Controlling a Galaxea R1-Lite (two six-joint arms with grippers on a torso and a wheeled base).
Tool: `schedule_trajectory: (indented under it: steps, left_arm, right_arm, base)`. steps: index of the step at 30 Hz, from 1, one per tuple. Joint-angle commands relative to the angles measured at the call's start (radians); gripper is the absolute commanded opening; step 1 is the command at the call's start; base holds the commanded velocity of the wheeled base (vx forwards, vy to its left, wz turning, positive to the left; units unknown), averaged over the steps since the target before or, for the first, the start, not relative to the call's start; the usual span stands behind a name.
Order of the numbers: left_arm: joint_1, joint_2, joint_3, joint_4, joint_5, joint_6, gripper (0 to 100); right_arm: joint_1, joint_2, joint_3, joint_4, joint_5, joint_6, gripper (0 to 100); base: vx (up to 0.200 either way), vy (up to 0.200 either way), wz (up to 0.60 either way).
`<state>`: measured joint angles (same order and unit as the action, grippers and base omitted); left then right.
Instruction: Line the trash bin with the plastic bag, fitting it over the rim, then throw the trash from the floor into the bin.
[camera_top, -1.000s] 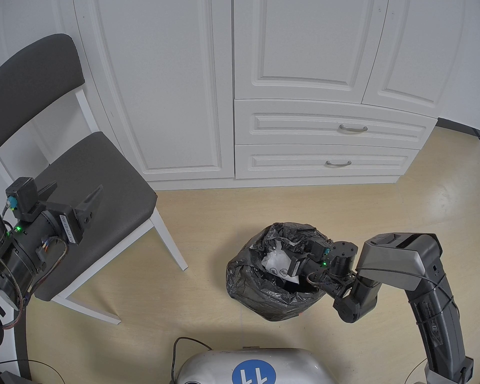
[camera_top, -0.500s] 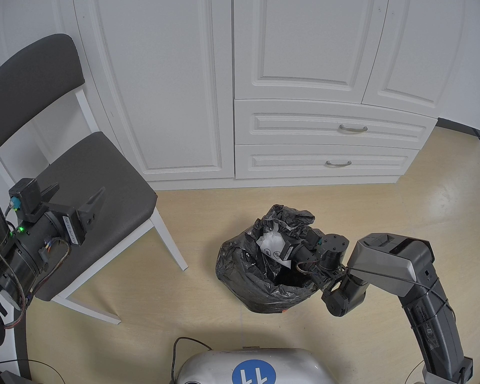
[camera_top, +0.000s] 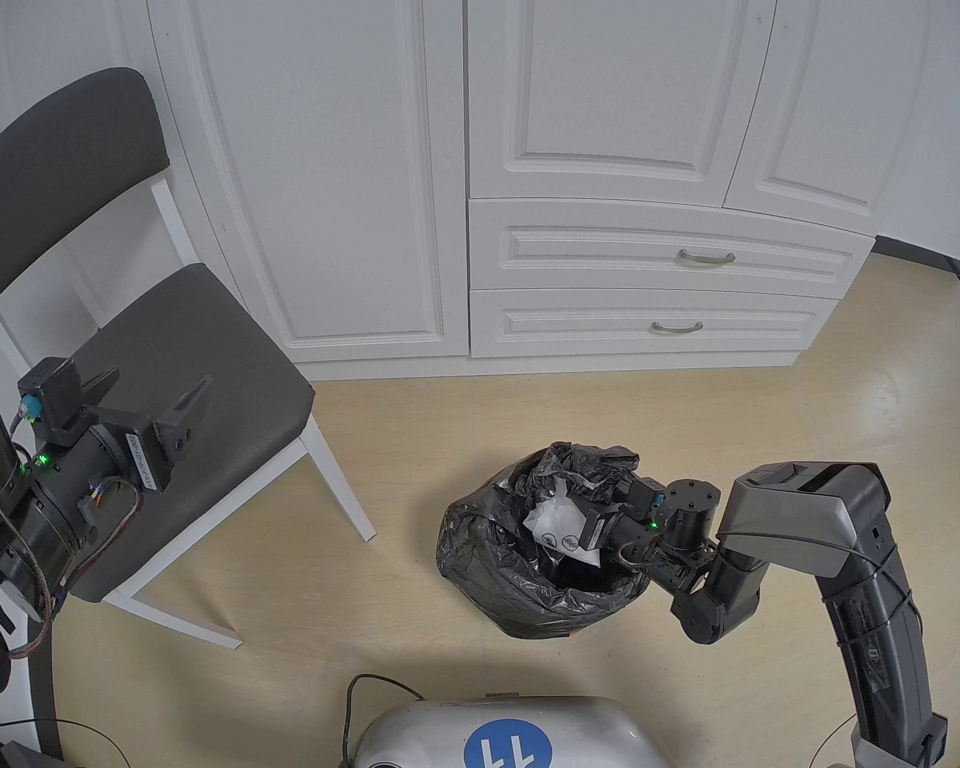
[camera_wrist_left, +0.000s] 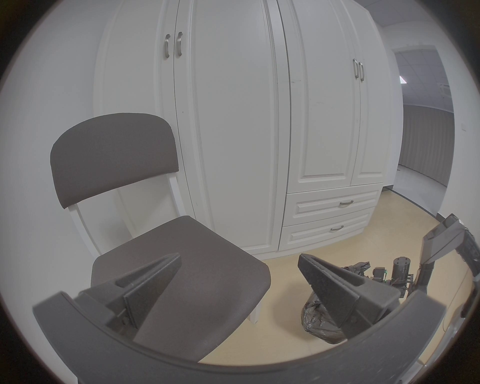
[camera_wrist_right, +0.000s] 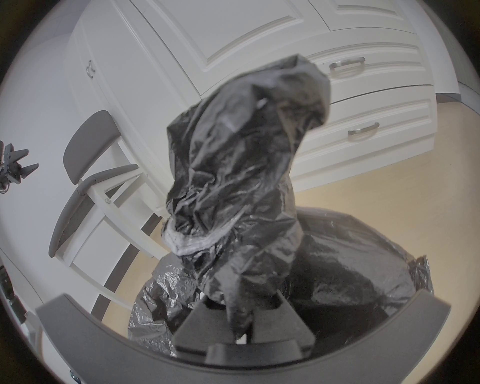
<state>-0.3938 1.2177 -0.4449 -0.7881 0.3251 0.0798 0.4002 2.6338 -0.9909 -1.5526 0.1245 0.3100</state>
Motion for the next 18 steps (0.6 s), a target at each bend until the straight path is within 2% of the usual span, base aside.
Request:
schedule_trajectory:
  steps: [1,7,13,18]
  left_arm:
    - [0.000,0.000,0.000,0.000,0.000,0.000,100]
    - [-0.002,0.000,0.000,0.000,0.000,0.000,100]
    - [-0.002,-0.004,0.000,0.000,0.000,0.000,100]
    - [-0.002,-0.006,0.000,0.000,0.000,0.000,100]
  right_arm:
    - [-0.009,0.006,0.009,-0.018,0.003,0.000,0]
    - [-0.047,0.018,0.034,-0.018,0.055,-0.014,0]
    - [-0.095,-0.014,0.098,-0.018,0.106,-0.123,0]
    - [-0.089,-0.017,0.093,-0.018,0.112,-0.117,0]
  base:
    - [0.000,0.000,0.00]
    - [0.000,0.000,0.00]
    - [0.000,0.000,0.00]
    - [0.000,0.000,0.00]
